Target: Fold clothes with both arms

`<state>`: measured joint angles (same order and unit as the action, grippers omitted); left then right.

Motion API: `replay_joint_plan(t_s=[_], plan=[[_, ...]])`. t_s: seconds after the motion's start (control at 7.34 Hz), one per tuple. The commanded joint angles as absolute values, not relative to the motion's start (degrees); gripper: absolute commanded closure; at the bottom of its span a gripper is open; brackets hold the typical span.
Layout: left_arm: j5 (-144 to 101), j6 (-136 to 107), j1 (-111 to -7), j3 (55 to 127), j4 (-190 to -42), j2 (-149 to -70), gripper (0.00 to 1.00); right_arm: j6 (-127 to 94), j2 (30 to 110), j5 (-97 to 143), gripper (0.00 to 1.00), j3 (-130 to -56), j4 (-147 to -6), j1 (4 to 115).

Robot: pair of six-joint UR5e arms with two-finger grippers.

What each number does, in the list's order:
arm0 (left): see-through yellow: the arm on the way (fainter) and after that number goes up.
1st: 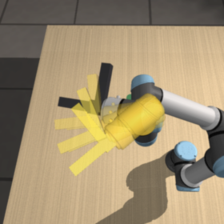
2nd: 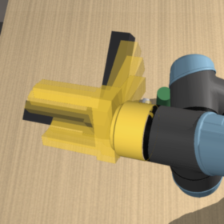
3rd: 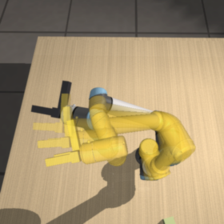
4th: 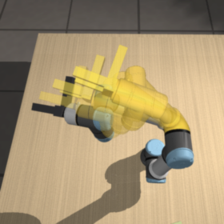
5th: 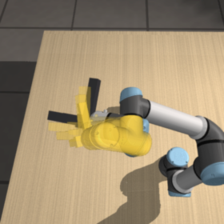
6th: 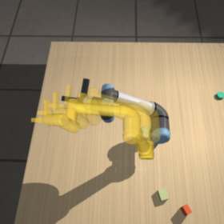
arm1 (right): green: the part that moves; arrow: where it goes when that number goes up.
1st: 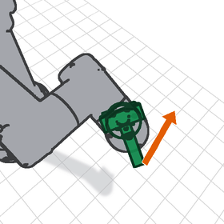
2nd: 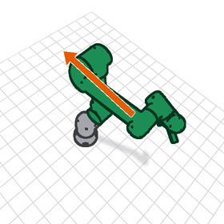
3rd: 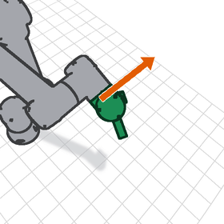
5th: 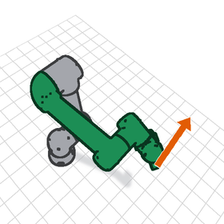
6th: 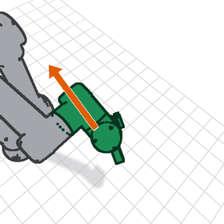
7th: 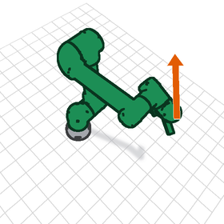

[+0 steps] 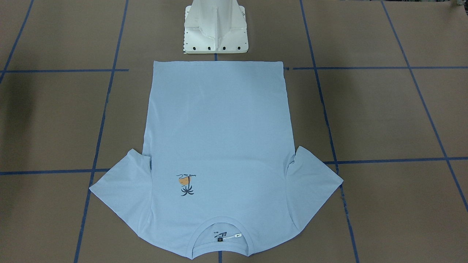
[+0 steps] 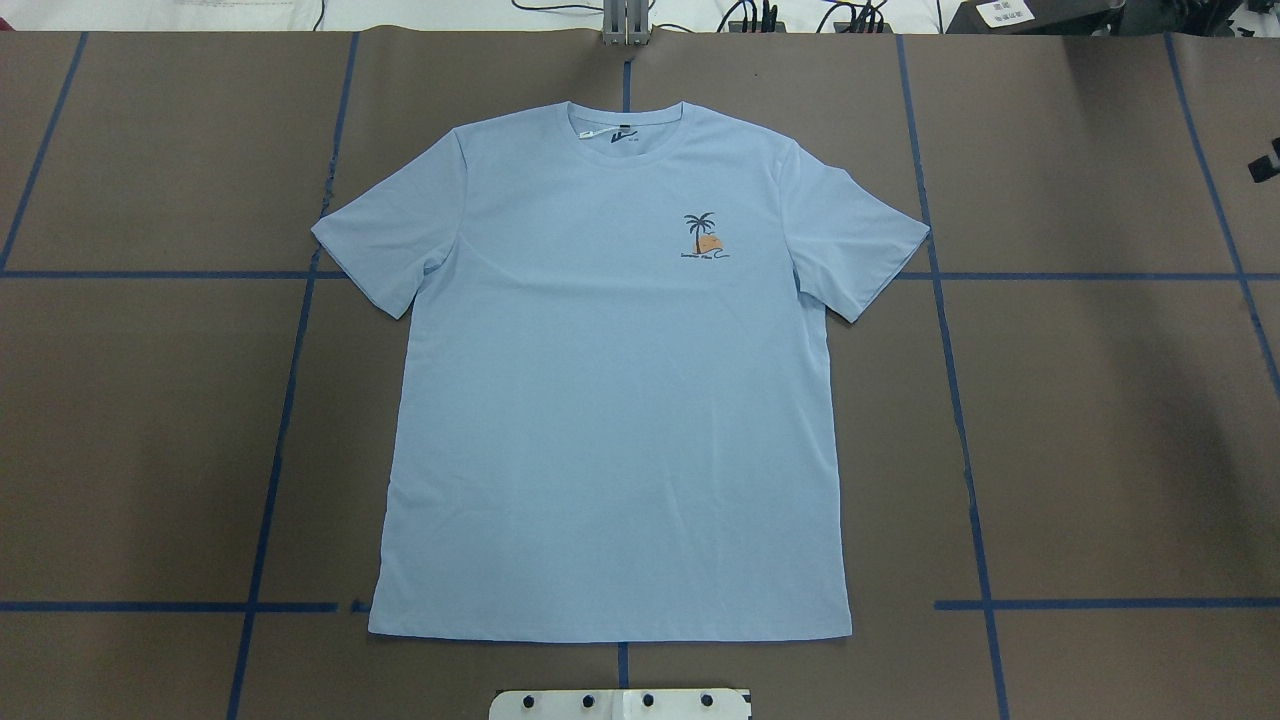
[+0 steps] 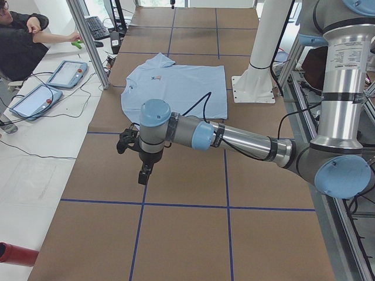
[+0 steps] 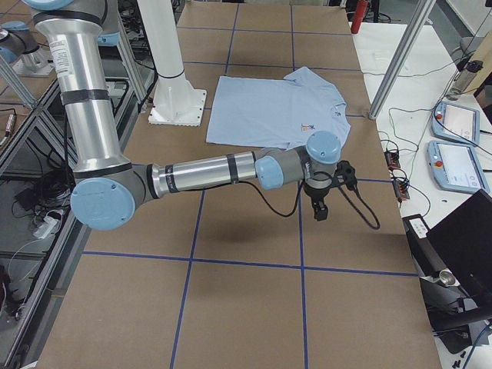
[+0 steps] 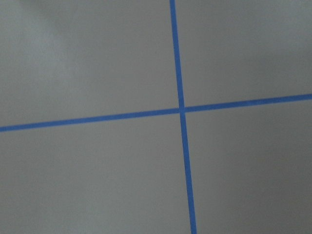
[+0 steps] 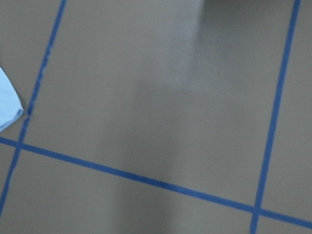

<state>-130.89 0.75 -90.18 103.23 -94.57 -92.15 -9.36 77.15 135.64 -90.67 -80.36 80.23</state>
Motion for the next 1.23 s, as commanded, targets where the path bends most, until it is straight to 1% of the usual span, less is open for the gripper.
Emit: replay_joint_plan(t_s=[0.0,0.27,0.41,0.54,0.82,1.09], plan=[[-133.66,0.70,-87.98,101.18,-99.13,-92.81,0.00,-23.14,69.64,128.97,0.00,-88.69,-73.26,69.14],[-134.03,0.88,-87.80,96.53,-103.76,-95.00,0.00,-34.85,66.02,127.79,0.00,-82.48,-65.96,61.47],[-133.51,0.79,-87.63,95.90,-105.36,-94.75,0.00,-35.24,65.92,125.53,0.00,-78.61,-60.52,58.91],[-133.68,0.88,-87.63,95.63,-105.73,-94.40,0.00,-38.64,65.74,122.90,0.00,-75.53,-58.38,56.71],[-134.03,0.79,-87.63,95.71,-105.91,-94.31,0.00,-39.29,63.81,120.59,0.00,-74.10,-58.45,54.41],[-134.03,0.79,-87.63,95.63,-106.26,-94.31,0.00,-39.20,61.27,120.32,0.01,-70.76,-58.36,54.23]])
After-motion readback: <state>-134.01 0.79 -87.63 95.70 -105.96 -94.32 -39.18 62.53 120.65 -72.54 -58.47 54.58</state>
